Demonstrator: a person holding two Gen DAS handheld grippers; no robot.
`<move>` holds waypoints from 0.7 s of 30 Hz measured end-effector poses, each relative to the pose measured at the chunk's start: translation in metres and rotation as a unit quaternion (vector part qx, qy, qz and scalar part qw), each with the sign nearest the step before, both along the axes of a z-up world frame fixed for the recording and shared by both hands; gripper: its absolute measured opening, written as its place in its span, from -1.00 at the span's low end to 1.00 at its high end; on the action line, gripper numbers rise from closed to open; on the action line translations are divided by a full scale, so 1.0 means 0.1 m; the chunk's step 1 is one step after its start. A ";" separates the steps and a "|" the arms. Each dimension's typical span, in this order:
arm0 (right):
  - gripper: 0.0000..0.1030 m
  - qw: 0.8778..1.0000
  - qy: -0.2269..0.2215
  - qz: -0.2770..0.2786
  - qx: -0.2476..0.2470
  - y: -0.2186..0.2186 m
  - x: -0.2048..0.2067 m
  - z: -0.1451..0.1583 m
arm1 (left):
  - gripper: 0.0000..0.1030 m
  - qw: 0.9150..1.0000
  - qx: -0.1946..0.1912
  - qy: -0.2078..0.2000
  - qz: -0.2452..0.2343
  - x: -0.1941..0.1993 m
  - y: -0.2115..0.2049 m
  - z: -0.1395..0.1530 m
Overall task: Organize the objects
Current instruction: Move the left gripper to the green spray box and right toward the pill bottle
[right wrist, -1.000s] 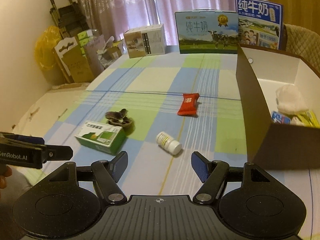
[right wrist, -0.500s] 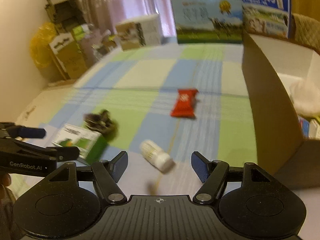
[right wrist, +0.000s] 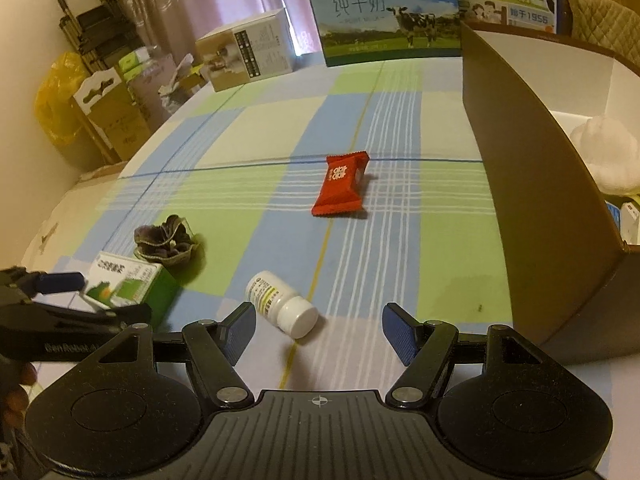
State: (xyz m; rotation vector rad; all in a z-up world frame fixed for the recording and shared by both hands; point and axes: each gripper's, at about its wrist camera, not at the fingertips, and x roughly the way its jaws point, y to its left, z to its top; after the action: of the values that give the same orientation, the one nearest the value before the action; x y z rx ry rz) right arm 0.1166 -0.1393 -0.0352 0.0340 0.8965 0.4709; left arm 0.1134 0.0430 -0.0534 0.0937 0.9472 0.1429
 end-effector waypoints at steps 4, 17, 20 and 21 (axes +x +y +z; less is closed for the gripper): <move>0.31 1.000 0.000 -0.003 -0.003 0.00 0.00 -0.01 | 0.88 1.000 -0.005 0.003 0.026 -0.05 0.15 0.02; 0.31 1.000 -0.005 -0.009 -0.002 0.01 0.02 0.01 | 0.87 0.974 -0.134 0.018 0.182 -0.28 1.00 0.10; 0.30 1.000 -0.005 -0.009 -0.007 0.00 0.03 0.00 | 0.87 0.963 -0.180 0.010 0.199 -0.25 1.08 0.15; 0.31 1.000 -0.005 -0.009 -0.007 0.00 0.03 -0.01 | 0.87 0.961 -0.188 0.009 0.202 -0.22 1.09 0.16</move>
State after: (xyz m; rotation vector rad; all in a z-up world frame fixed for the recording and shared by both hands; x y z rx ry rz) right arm 0.1195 -0.1391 -0.0359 0.0278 0.8887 0.4472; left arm 0.0919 0.1522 -0.0370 -0.4545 0.9875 0.3355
